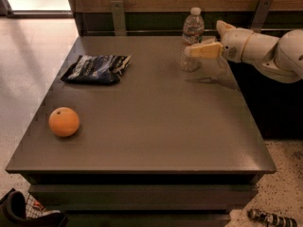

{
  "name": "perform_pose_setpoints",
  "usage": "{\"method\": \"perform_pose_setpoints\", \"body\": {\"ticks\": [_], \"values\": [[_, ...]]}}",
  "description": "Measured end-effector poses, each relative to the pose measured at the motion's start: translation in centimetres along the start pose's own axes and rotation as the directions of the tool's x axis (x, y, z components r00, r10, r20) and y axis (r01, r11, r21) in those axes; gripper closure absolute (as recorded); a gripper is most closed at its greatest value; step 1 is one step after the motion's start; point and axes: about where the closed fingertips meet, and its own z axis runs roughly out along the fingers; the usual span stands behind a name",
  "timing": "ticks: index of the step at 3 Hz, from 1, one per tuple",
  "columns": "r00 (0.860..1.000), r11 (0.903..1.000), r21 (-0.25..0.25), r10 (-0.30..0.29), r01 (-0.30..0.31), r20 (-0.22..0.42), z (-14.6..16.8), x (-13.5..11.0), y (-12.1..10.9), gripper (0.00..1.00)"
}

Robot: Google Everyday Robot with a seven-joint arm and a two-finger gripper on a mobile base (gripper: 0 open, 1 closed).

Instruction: Move water bottle near orange

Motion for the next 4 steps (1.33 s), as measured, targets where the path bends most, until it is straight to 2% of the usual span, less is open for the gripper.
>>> {"method": "perform_pose_setpoints", "body": {"ticks": [1,2,4], "values": [[0.998,0.9978,-0.032,0.057,-0.057,-0.017,1.70,0.57,0.28,0.00],[0.998,0.9976,-0.036,0.058,-0.058,-0.017,1.94,0.55,0.47,0.19],[0.998,0.9972,-0.045,0.058,-0.059,-0.016,2.43,0.53,0.84,0.65]]}}
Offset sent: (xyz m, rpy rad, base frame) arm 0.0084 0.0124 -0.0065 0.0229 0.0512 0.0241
